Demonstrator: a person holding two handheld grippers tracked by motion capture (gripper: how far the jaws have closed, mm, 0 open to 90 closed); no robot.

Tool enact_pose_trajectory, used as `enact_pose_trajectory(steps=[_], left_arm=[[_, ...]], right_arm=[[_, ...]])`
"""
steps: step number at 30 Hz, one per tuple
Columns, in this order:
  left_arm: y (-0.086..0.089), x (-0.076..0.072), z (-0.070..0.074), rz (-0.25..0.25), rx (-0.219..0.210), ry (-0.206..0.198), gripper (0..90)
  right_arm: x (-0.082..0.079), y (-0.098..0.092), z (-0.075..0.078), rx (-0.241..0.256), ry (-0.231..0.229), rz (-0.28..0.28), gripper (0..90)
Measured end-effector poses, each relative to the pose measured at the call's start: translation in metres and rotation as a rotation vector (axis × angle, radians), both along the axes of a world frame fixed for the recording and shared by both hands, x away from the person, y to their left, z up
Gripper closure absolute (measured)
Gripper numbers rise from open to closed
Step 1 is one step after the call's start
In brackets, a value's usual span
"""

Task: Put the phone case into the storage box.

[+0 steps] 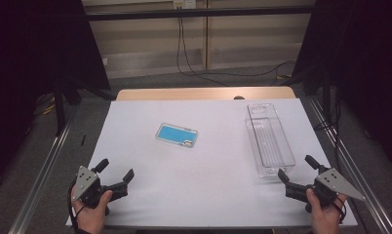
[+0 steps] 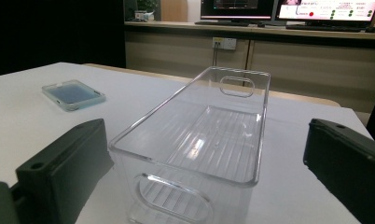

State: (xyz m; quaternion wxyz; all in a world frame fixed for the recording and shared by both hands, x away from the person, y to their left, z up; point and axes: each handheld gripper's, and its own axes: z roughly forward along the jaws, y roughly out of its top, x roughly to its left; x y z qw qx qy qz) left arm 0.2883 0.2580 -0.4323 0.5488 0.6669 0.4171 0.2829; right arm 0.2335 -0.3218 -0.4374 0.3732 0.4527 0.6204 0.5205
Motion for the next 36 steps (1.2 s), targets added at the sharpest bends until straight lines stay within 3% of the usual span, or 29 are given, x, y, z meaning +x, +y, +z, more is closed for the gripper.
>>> enact_pose_trajectory(steps=[1, 6, 11, 17, 19, 23, 28, 31, 36], left_arm=[[-0.001, 0.0, 0.0, -0.016, -0.013, 0.004, 2.9], [-0.007, 0.003, 0.001, -0.041, 0.01, 0.012, 2.6], [-0.014, 0.007, 0.001, -0.058, -0.012, 0.014, 2.9], [-0.019, 0.011, 0.0, -0.106, -0.032, 0.052, 3.6], [-0.021, 0.012, 0.001, -0.106, -0.02, 0.046, 3.6], [-0.024, 0.017, 0.004, -0.154, -0.009, 0.045, 5.1], [-0.031, 0.027, 0.005, -0.169, -0.017, 0.044, 5.1], [-0.035, 0.031, 0.003, -0.175, 0.009, 0.046, 5.1], [-0.035, 0.036, 0.005, -0.159, -0.029, 0.032, 4.5]], right_arm=[[0.0, 0.0, 0.0, 0.0, 0.0, 0.001, 0.0], [0.0, 0.002, -0.001, -0.002, 0.0, 0.011, 0.0], [-0.001, 0.001, -0.001, 0.008, 0.003, 0.015, 0.0], [-0.004, 0.003, 0.0, 0.01, -0.005, 0.014, 0.0], [-0.003, 0.004, 0.0, 0.013, -0.002, 0.016, 0.0], [-0.003, 0.005, -0.001, 0.028, 0.007, 0.022, 0.0], [-0.003, 0.004, -0.002, 0.042, 0.02, 0.016, 0.0], [-0.003, 0.005, -0.002, 0.041, 0.021, 0.017, 0.0], [-0.004, 0.007, -0.002, 0.024, 0.018, 0.015, 0.0]])
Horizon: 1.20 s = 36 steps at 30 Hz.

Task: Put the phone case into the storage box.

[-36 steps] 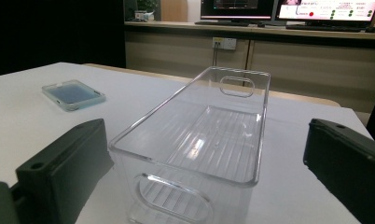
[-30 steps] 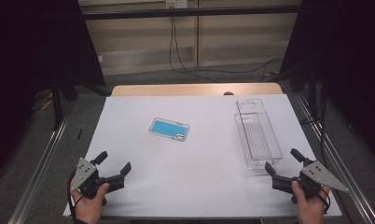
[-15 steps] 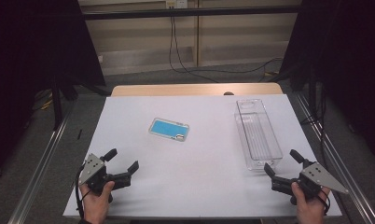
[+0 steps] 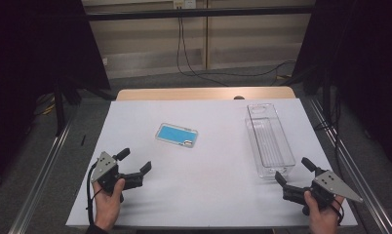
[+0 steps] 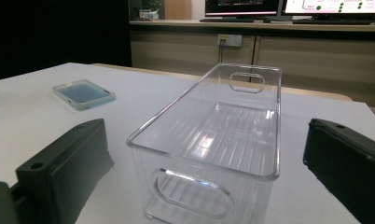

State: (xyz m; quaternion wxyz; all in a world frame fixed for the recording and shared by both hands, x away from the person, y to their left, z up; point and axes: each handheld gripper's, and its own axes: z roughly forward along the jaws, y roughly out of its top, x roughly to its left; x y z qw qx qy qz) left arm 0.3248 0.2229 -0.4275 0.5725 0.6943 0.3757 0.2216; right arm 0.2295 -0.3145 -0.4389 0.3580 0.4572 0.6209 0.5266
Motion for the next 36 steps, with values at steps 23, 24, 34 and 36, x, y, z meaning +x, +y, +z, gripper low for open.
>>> enact_pose_trajectory(steps=[23, 24, 34, 36], left_arm=[[-0.025, 0.033, 0.007, -0.02, 0.052, -0.061, 3.2], [-0.027, 0.035, 0.007, -0.025, 0.039, -0.056, 3.3], [-0.047, 0.046, 0.018, -0.056, 0.031, -0.06, 3.4], [-0.049, 0.048, 0.019, -0.057, 0.045, -0.069, 3.2]], right_arm=[[-0.001, 0.0, 0.0, -0.034, -0.006, 0.03, 0.0], [-0.001, 0.0, 0.0, -0.033, -0.006, 0.029, 0.0], [0.0, 0.001, 0.0, -0.032, -0.019, 0.03, 0.0], [0.001, 0.001, 0.0, -0.039, -0.019, 0.034, 0.0]])
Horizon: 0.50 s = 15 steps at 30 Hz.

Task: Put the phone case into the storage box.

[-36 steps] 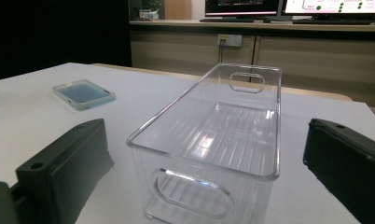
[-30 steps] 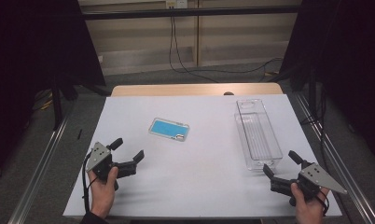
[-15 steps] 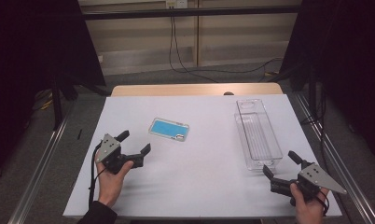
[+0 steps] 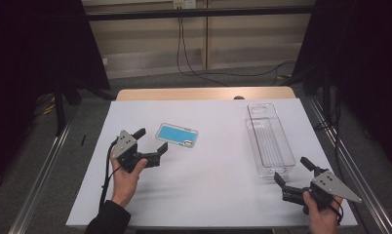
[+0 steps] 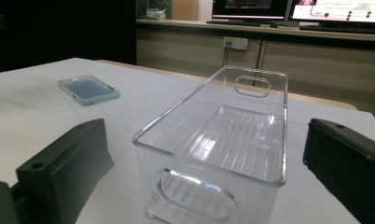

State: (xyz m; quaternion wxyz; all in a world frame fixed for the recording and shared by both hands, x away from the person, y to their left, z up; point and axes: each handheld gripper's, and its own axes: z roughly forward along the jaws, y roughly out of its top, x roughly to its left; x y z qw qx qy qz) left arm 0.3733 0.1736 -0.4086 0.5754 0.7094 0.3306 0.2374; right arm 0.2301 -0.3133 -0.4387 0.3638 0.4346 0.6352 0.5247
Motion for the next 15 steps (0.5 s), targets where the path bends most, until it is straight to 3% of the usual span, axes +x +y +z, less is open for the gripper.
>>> enact_pose_trajectory(steps=[8, 11, 15], left_arm=[[-0.01, 0.014, -0.002, -0.037, 0.006, -0.02, 0.9], [-0.013, 0.021, -0.003, -0.034, 0.031, -0.019, 0.9], [-0.014, 0.031, -0.001, -0.032, 0.017, -0.03, 1.4]], right_arm=[[0.001, 0.001, 0.0, 0.001, 0.001, 0.005, 0.0], [0.001, 0.001, 0.0, 0.002, -0.001, 0.005, 0.0], [0.001, 0.001, 0.0, 0.002, -0.001, 0.005, 0.0]])
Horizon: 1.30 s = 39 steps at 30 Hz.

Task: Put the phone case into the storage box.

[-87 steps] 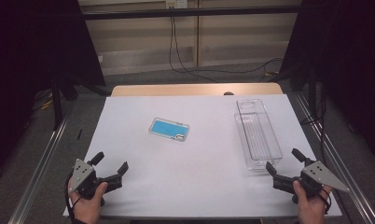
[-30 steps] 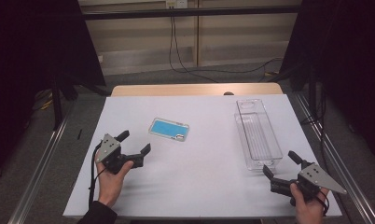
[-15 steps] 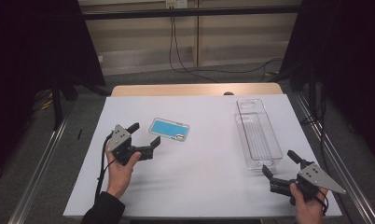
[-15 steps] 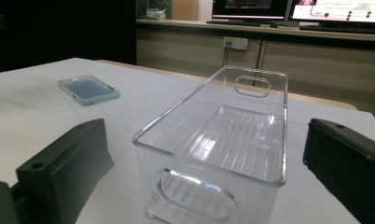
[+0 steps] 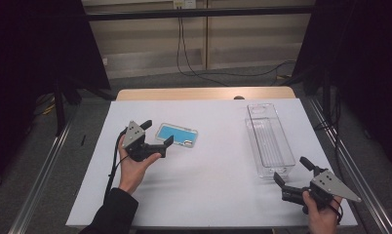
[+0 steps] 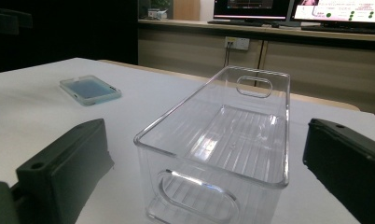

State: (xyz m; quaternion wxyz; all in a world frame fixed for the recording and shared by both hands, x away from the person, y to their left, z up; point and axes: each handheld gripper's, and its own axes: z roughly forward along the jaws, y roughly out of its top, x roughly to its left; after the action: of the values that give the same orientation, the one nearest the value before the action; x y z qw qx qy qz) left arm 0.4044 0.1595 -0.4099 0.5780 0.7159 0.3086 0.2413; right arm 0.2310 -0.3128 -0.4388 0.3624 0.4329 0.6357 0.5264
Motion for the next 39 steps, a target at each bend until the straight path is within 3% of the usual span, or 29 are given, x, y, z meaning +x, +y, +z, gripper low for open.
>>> enact_pose_trajectory(steps=[4, 9, 12, 19, 23, 26, 29, 31, 37, 39], left_arm=[[0.0, 0.01, 0.003, 0.021, 0.017, -0.013, 2.2], [0.0, 0.02, 0.004, 0.027, -0.002, -0.017, 3.0], [-0.002, 0.029, 0.001, 0.03, 0.021, -0.007, 3.1], [-0.015, 0.045, 0.001, 0.026, 0.025, -0.014, 5.7], [-0.023, 0.055, 0.001, 0.019, 0.057, -0.028, 9.6], [-0.026, 0.063, -0.001, 0.037, 0.039, -0.015, 13.1], [-0.027, 0.069, -0.001, 0.039, 0.039, -0.028, 20.6], [-0.028, 0.071, -0.001, 0.034, 0.023, -0.011, 26.6], [-0.028, 0.072, -0.004, 0.026, 0.038, 0.009, 48.4], [-0.027, 0.073, -0.004, 0.029, 0.021, 0.017, 54.5]], right_arm=[[0.0, 0.0, 0.0, -0.002, 0.0, 0.0, 0.0], [0.0, 0.0, 0.0, -0.003, -0.003, 0.003, 0.0], [0.0, 0.001, 0.0, -0.002, -0.001, 0.006, 0.0], [0.0, 0.001, 0.0, -0.004, 0.001, 0.004, 0.0], [0.0, 0.001, 0.0, -0.006, -0.001, 0.008, 0.0], [0.0, 0.001, 0.0, -0.004, 0.0, 0.009, 0.0], [0.0, 0.001, 0.0, -0.004, -0.001, 0.011, 0.0], [0.0, 0.001, 0.0, -0.004, -0.001, 0.013, 0.0], [0.0, 0.001, 0.0, -0.004, -0.003, 0.014, 0.0], [0.0, 0.001, 0.0, -0.005, -0.002, 0.014, 0.0]])
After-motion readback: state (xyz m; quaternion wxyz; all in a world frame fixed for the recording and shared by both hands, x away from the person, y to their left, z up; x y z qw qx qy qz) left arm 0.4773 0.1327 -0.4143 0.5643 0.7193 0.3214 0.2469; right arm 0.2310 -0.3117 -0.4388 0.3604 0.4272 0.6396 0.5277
